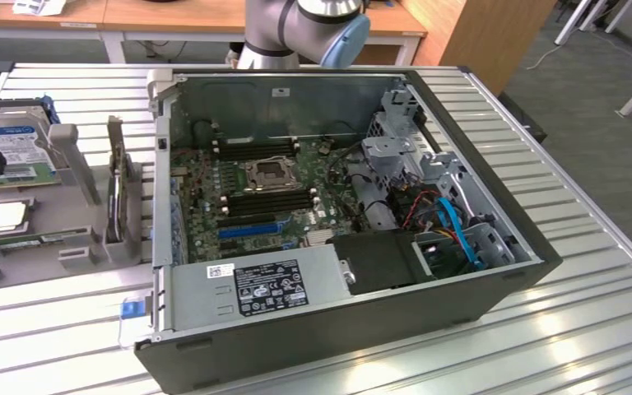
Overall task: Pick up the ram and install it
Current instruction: 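Pick up the ram and move it above insertion slot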
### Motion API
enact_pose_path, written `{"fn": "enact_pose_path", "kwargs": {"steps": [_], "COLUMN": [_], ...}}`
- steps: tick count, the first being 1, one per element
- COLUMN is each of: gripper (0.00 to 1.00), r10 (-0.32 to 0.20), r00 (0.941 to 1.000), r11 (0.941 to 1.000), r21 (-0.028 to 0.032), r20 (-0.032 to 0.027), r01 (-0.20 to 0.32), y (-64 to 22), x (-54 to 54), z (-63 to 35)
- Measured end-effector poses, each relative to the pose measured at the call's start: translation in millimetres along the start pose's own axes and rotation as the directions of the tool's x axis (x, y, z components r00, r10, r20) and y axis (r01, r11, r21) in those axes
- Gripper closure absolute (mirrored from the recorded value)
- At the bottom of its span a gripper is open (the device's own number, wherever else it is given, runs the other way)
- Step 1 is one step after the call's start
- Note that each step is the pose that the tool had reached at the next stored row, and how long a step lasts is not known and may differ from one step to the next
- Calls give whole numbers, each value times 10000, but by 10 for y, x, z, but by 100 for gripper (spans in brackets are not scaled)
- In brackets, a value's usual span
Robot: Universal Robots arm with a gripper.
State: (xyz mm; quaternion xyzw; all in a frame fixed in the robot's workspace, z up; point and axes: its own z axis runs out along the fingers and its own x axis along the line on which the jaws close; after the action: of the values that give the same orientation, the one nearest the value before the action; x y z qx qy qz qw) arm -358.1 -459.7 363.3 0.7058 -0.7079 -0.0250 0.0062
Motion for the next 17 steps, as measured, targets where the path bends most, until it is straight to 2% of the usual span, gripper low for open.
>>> {"fn": "enact_pose_path", "kwargs": {"steps": [17], "gripper": [89], "r10": [-2], "r00": [10000], "r11": [10000], "r21": [-4], "r20": [0], "r01": [2], "y": [-4], "x": [-2], "z": [-88]}}
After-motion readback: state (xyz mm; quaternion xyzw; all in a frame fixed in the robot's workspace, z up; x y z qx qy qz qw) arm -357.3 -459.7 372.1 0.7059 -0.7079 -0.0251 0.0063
